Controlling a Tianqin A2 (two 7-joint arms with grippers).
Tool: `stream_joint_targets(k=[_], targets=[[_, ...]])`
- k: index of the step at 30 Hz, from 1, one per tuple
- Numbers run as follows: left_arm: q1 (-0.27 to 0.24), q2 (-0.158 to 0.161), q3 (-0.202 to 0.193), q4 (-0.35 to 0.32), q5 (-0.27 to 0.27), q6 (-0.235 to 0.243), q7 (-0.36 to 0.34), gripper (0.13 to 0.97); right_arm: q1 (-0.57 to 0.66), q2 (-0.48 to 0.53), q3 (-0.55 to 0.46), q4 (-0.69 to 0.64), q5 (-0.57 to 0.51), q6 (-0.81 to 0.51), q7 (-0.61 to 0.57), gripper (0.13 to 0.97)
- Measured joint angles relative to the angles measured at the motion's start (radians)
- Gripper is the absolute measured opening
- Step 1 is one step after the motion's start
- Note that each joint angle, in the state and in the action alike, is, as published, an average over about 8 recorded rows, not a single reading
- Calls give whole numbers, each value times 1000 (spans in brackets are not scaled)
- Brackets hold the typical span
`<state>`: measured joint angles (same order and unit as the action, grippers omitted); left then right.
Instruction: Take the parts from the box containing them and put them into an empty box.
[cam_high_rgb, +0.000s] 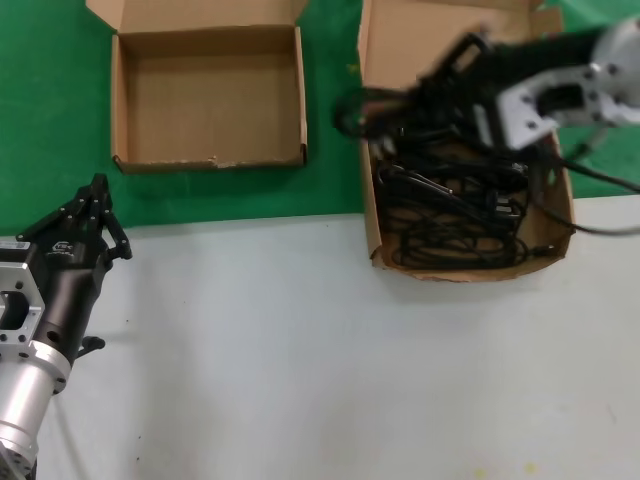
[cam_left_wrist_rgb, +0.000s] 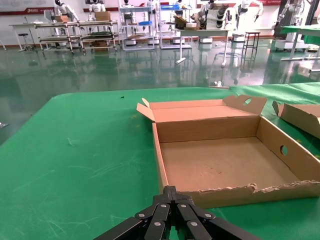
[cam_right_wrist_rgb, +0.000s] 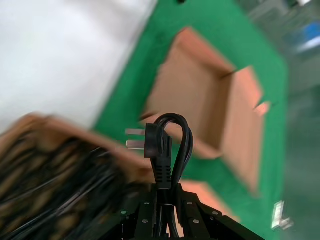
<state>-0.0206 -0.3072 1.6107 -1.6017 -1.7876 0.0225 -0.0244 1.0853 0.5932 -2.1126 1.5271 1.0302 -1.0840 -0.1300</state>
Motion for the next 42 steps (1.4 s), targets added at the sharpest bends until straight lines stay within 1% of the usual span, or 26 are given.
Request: stream_joint_targets(k=[4, 9, 17, 26, 32, 35, 38, 42], targets=[[0, 0, 0, 0, 0, 0, 0, 145, 30, -66, -12, -10, -14, 39, -9, 214], [0, 0, 0, 0, 0, 0, 0, 145, 61, -169, -39, -78, -37, 112, -42, 213], [0, 0, 0, 0, 0, 0, 0, 145, 107, -327, -75, -270, -45, 245, -126, 213], [0, 0, 0, 0, 0, 0, 0, 145, 141, -460, -96, -499, 10, 373, -255, 219], [0, 0, 0, 0, 0, 0, 0, 145, 150, -507, -99, -617, 68, 430, -352, 221], [0, 0, 0, 0, 0, 0, 0, 145, 150, -513, -95, -643, 95, 444, -381, 246], [0, 0, 0, 0, 0, 0, 0, 145, 145, -505, -90, -633, 110, 447, -388, 271], [0, 0, 0, 0, 0, 0, 0, 145, 126, -463, -80, -553, 102, 435, -355, 304]])
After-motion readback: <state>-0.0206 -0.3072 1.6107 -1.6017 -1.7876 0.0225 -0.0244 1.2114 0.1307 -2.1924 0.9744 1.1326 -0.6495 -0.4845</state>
